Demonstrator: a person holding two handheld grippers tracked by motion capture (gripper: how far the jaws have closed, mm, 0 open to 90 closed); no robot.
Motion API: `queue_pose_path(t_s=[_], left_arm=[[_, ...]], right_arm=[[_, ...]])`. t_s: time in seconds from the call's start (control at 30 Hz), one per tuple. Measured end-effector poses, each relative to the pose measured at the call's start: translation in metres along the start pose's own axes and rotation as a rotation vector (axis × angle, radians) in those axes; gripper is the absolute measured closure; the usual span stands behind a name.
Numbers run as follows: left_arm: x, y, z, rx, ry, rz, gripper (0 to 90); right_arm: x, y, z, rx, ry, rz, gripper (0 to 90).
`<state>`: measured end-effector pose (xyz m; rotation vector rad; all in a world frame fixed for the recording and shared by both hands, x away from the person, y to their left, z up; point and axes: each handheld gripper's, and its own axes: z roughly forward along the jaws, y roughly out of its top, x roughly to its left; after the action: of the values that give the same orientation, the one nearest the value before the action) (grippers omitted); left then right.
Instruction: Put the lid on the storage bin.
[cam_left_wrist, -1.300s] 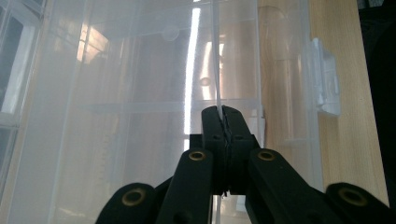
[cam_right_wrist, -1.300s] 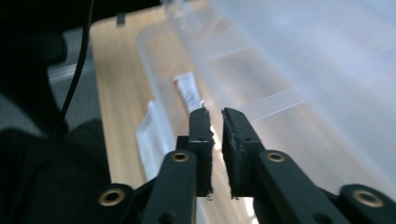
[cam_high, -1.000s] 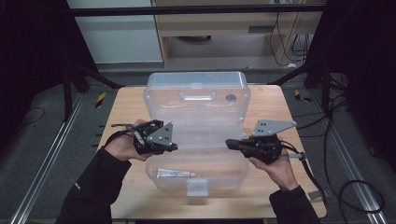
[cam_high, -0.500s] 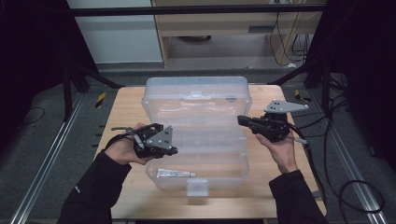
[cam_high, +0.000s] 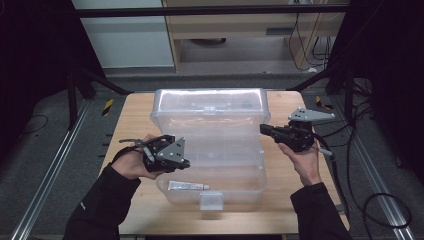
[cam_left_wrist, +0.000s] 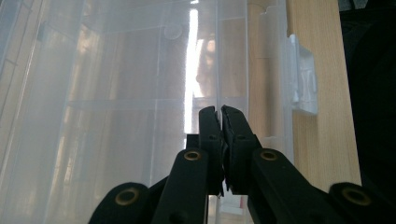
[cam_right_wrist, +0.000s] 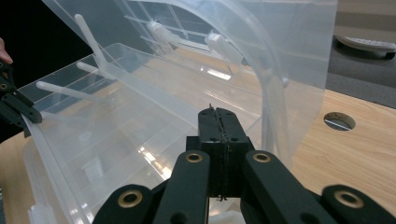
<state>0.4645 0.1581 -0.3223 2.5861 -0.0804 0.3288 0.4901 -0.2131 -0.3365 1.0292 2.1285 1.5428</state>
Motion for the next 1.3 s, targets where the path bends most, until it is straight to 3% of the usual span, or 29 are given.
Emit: queue_pose_path(t_s=[0.33,0.4,0.67,0.8,0.93,1.1,1.3], left_arm=[[-0.004,0.0,0.003,0.009,-0.02,0.003,86.7],[-0.004,-0.002,0.0,-0.009,-0.012,-0.005,86.1],[-0.002,-0.002,-0.017,-0.157,0.0,-0.072,86.6],[-0.001,-0.001,-0.02,-0.18,0.017,-0.11,87.3],[0.004,-0.007,-0.02,-0.243,0.039,-0.201,89.6],[0.011,-0.022,-0.024,-0.323,0.112,-0.349,89.9],[0.013,-0.044,-0.029,-0.362,0.15,-0.446,90.0]], right_arm=[[0.001,-0.006,-0.004,0.001,0.008,0.003,90.0],[0.002,-0.007,-0.005,0.001,0.011,0.0,90.0],[0.003,-0.01,-0.007,0.015,0.019,-0.006,90.0],[0.004,-0.01,-0.007,0.009,0.018,-0.006,90.0],[0.005,-0.01,-0.007,0.014,0.022,-0.009,90.0],[0.005,-0.011,-0.008,0.02,0.025,-0.013,90.0],[0.006,-0.014,-0.009,0.028,0.032,-0.012,90.0]])
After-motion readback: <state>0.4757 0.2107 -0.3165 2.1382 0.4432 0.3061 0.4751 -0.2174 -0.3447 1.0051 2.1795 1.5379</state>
